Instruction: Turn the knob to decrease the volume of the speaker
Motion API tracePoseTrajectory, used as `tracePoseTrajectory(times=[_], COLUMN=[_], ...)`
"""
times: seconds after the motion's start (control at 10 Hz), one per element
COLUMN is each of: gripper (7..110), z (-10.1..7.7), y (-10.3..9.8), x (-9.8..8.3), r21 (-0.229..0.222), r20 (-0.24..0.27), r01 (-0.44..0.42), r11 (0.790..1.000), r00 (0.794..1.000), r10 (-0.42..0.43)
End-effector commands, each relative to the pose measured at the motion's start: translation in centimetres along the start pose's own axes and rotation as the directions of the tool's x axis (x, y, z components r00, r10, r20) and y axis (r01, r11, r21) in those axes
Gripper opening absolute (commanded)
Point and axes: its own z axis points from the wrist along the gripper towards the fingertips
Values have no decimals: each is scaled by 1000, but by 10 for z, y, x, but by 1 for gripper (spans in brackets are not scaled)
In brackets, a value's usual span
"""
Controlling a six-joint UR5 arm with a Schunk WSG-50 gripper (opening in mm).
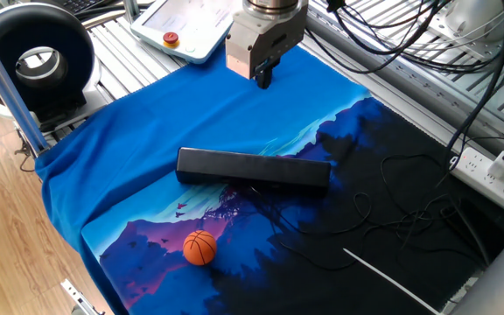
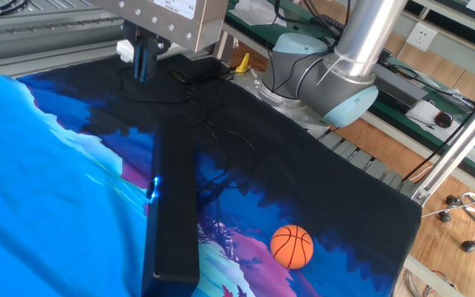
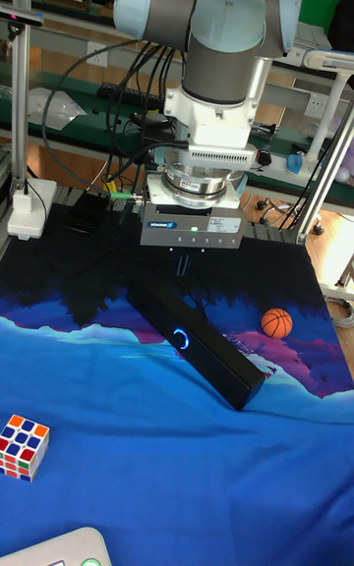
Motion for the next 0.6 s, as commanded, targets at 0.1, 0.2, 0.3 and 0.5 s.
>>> tracePoseTrajectory(times=[0.1,0.2,0.3,0.5], gripper=[7,7,7,7], z=[6,7,7,10], y=[6,5,4,6], x=[1,2,2,3], r21=[-3,1,4,0], r20=[7,6,6,5], r01=[1,4,11,22], r11=[1000,1000,1000,1000], r00=[1000,1000,1000,1000], r10=[-1,-4,-11,-22])
